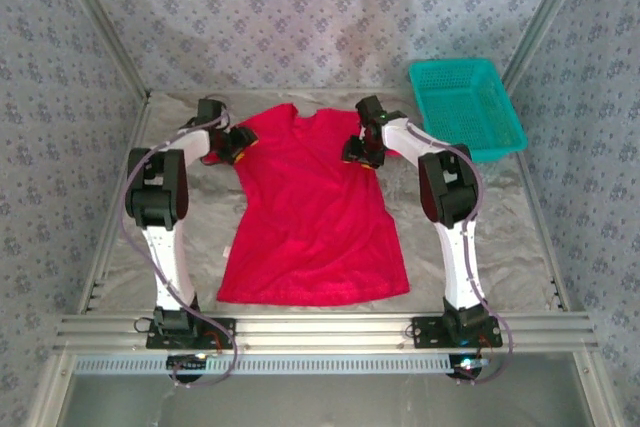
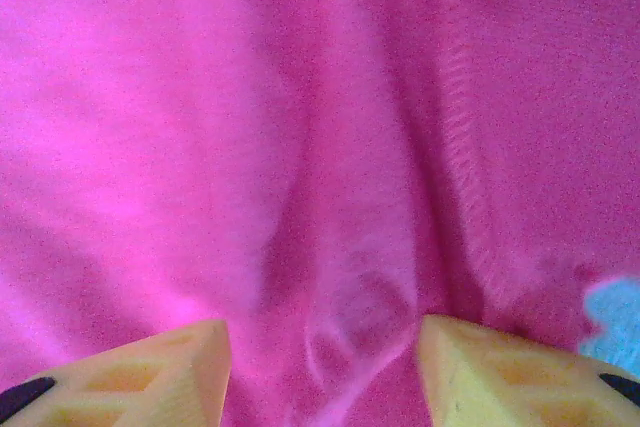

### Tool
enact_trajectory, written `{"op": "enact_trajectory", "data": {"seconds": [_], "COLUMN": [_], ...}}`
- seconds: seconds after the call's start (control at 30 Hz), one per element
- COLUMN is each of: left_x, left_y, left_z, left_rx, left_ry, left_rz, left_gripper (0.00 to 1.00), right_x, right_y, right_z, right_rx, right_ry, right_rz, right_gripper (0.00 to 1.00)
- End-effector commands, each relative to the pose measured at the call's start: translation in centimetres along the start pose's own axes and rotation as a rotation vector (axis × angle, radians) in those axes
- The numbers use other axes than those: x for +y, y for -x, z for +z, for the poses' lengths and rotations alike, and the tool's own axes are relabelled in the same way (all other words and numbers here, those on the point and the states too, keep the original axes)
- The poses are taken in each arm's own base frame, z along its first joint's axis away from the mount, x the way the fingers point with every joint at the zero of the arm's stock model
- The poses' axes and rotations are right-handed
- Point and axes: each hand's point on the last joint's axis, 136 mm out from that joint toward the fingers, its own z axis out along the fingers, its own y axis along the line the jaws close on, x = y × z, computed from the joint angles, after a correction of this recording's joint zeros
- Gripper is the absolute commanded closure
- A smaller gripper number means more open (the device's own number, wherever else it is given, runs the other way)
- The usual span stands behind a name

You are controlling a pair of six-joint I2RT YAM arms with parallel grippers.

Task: Fold the inside-out t-shirt

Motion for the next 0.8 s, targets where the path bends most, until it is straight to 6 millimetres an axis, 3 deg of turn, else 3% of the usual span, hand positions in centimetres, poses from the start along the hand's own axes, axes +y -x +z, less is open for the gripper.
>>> {"op": "enact_trajectory", "data": {"seconds": [0.0,0.1,0.23,0.3,0.4,0.5,0.57,0.67,0.77], "left_x": [3.7,3.0,0.9,-0.7,-3.4,-5.0,-5.4,-5.4,-3.8], "left_y": [2.2,5.1,8.1,9.0,9.5,8.2,6.2,1.4,-5.3], "left_z": [1.8,2.2,2.0,1.1,-1.9,-5.6,-7.7,-10.0,-10.9], "left_rx": [0.013,-0.018,-0.050,-0.063,-0.111,-0.179,-0.199,-0.193,-0.139], "left_ry": [0.071,0.059,0.037,0.013,-0.024,-0.010,0.007,0.017,0.024], "left_rz": [-0.084,-0.076,-0.023,0.006,0.055,0.117,0.153,0.201,0.243], "left_gripper": [0.42,0.43,0.43,0.43,0.42,0.41,0.41,0.41,0.41], "right_x": [-2.7,-3.4,-2.1,-0.9,0.6,1.8,2.2,2.0,1.2], "right_y": [3.0,6.3,10.8,12.2,12.5,11.0,9.6,5.3,-1.1], "right_z": [3.2,4.0,3.0,1.5,-2.0,-5.6,-7.8,-9.6,-10.1], "right_rx": [-0.009,-0.039,-0.117,-0.149,-0.176,-0.195,-0.211,-0.193,-0.162], "right_ry": [-0.019,-0.014,0.035,0.078,0.100,0.094,0.088,0.061,0.018], "right_rz": [0.091,0.145,0.136,0.122,0.089,0.048,0.024,-0.017,-0.051], "right_gripper": [0.46,0.46,0.46,0.45,0.45,0.45,0.45,0.46,0.48]}}
